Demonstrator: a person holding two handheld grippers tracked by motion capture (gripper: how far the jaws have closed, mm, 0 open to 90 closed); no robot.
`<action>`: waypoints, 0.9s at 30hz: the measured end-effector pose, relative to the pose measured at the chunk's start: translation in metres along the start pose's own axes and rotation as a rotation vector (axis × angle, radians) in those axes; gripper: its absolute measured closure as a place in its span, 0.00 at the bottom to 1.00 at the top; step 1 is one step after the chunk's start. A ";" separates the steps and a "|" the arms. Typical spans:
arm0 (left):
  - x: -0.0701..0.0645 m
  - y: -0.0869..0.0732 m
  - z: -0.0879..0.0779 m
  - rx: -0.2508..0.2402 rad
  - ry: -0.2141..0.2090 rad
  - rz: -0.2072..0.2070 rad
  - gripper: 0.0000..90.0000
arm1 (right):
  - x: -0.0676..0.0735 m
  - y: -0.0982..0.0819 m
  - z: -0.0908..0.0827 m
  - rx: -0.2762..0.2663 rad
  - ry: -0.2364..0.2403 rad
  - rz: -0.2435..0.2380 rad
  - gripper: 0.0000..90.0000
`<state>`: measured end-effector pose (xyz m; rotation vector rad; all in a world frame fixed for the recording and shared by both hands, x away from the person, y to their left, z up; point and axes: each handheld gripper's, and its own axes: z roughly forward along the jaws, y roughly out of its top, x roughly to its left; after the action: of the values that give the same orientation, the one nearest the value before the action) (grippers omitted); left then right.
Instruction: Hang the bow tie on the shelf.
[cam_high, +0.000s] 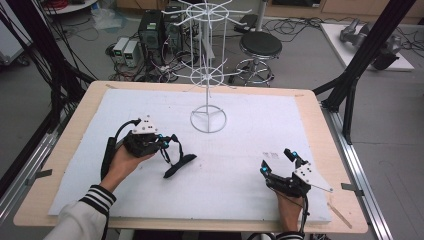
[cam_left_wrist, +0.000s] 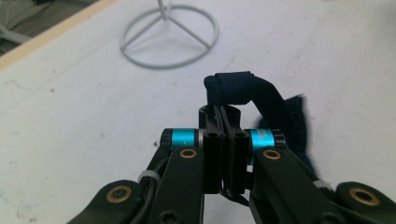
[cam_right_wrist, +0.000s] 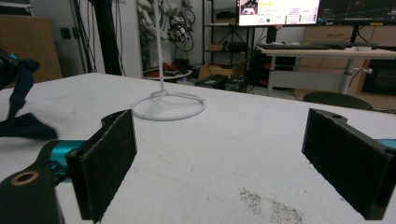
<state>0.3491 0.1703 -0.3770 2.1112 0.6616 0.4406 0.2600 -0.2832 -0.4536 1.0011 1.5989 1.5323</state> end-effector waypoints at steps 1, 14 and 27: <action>0.000 0.001 -0.001 -0.019 -0.002 -0.004 0.97 | 0.000 0.000 0.000 0.000 0.000 0.000 0.10; 0.002 0.019 -0.012 -0.145 0.024 -0.006 0.97 | 0.000 0.000 0.000 0.000 0.001 0.001 0.10; 0.004 0.043 -0.022 -0.215 0.046 0.003 0.97 | -0.001 0.000 0.000 -0.002 0.001 -0.004 0.10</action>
<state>0.3530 0.1654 -0.3290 1.9039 0.6091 0.5388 0.2605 -0.2838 -0.4536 0.9955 1.5990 1.5322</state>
